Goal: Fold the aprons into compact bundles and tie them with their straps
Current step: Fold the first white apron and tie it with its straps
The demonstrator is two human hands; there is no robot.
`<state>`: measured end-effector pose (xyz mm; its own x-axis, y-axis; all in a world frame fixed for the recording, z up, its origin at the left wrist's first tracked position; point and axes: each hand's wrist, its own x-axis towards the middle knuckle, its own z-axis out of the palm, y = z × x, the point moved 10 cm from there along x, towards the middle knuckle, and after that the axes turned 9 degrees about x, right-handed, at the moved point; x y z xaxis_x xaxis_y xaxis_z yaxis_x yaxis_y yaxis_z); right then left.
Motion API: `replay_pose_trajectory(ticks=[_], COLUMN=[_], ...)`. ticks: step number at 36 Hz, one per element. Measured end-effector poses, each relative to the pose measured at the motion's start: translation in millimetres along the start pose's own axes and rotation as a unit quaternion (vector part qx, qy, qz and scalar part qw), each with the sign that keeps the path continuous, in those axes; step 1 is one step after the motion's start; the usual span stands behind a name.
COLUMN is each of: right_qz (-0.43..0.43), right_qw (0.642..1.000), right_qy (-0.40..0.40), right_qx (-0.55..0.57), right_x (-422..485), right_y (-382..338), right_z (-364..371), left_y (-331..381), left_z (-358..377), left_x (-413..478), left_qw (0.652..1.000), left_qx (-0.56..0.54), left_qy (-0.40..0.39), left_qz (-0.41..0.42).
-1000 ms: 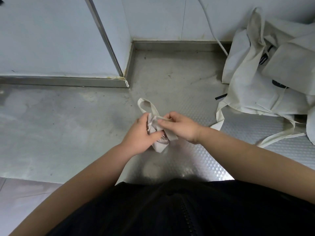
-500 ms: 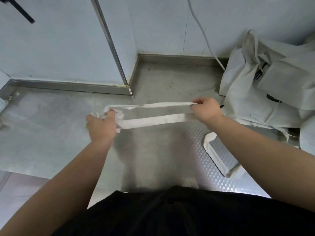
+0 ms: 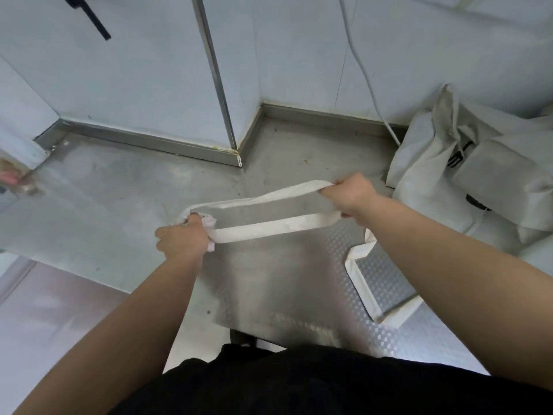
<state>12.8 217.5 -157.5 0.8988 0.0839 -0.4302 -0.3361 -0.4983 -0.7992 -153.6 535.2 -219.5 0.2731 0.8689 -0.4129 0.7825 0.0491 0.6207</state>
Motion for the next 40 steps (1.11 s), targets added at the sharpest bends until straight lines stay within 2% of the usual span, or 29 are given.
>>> replay_pose_trajectory(ticks=[2,3,6,9,13,16,18,20,21,23,25,29,34,36,40], right_qz=[0.025,0.029,0.019,0.016,0.035,0.008,-0.055,-0.098,-0.097,-0.066,-0.023,0.033,-0.045,-0.09,-0.136], right_qw=[0.989,0.982,0.971,0.969,0.951,0.959,0.983,0.982,0.982,0.984,0.986,0.979,0.964,0.964,0.979], right_qy=[-0.089,-0.128,-0.217,-0.24,-0.289,-0.259,-0.172,-0.055,0.008,0.109,0.154,0.151,0.03,-0.006,-0.069], right_qx=[0.115,0.134,0.1,0.055,0.109,0.111,-0.013,-0.149,-0.165,-0.126,-0.055,0.129,0.259,0.25,0.137], right_x=[-7.0,-9.9,-17.6,-24.0,-36.0,-33.9,-22.4,-15.7,-12.9,-12.8,-15.6,-21.7,-31.1,-40.9,-59.4], right_y=[-1.8,-1.4,1.3,4.2,-5.1,-17.2,-28.4,-43.4,-48.1,-51.5,-55.6,-70.0,-140.8,-177.1,-230.9], right_z=[25.7,36.7,60.7,66.8,74.4,73.6,64.7,50.7,42.4,27.2,36.1,81.1,166.9,193.4,236.1], left_y=[-0.4,0.8,4.3,9.3,17.8,20.5,22.5,24.9,27.1,32.4,36.4,33.1,22.4,15.5,2.5], left_z=[-2.7,-4.1,-5.0,-9.3,-26.6,-38.8,-46.5,-55.8,-61.9,-70.1,-82.1,-91.7,-90.2,-86.5,-84.5], left_x=[-1.0,-3.3,-6.9,-7.6,-2.4,10.7,18.9,27.6,31.9,41.0,55.9,90.5,133.1,146.2,168.1], left_qw=[1.0,0.999,0.998,0.997,0.996,0.995,0.994,0.993,0.992,0.991,0.991,0.993,0.985,0.979,0.968], left_qx=[-0.017,-0.018,-0.026,-0.039,-0.049,-0.068,-0.08,-0.083,-0.085,-0.071,-0.048,-0.08,-0.125,-0.119,-0.053], left_qy=[0.001,0.0,-0.01,-0.012,0.015,0.027,0.029,0.034,0.034,0.029,0.024,-0.009,-0.117,-0.165,-0.246], left_qz=[0.016,0.028,0.054,0.066,0.078,0.073,0.072,0.076,0.084,0.106,0.124,0.085,0.033,0.01,-0.017])
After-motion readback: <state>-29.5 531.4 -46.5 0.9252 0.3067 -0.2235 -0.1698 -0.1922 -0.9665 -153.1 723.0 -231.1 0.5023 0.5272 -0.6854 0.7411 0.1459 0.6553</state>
